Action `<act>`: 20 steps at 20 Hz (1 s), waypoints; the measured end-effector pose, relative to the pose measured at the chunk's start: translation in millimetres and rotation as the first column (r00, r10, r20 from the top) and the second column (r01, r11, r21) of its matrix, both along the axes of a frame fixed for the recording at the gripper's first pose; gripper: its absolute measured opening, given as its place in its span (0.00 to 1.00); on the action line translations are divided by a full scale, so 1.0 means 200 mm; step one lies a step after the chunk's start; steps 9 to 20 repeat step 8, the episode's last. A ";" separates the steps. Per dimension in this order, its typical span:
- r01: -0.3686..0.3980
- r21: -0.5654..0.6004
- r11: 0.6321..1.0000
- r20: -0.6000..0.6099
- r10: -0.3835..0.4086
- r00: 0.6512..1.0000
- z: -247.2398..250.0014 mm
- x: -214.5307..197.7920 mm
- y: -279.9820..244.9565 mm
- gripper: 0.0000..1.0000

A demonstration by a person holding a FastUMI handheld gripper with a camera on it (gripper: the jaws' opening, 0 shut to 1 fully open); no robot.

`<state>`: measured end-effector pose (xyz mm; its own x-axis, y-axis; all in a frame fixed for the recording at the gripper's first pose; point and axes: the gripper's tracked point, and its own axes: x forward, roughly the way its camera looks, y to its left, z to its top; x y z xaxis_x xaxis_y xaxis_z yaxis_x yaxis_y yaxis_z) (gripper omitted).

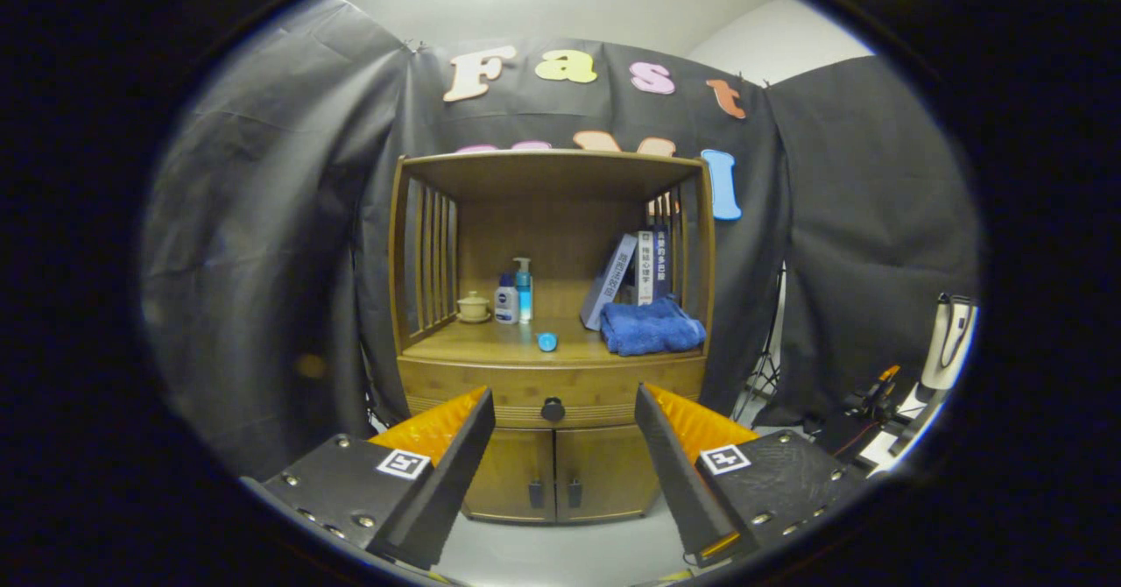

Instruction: Pull open the drawer, take out the items inside it, and place them on the countertop above the cabinet.

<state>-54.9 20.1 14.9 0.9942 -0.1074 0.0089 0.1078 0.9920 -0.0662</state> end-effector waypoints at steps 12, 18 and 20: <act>-0.013 -0.012 1.000 0.000 0.013 1.000 0.01 -0.04 -0.02 0.96; -0.013 -0.012 1.000 0.000 0.013 1.000 0.01 -0.04 -0.02 0.96; -0.013 -0.012 1.000 0.000 0.013 1.000 0.01 -0.04 -0.02 0.96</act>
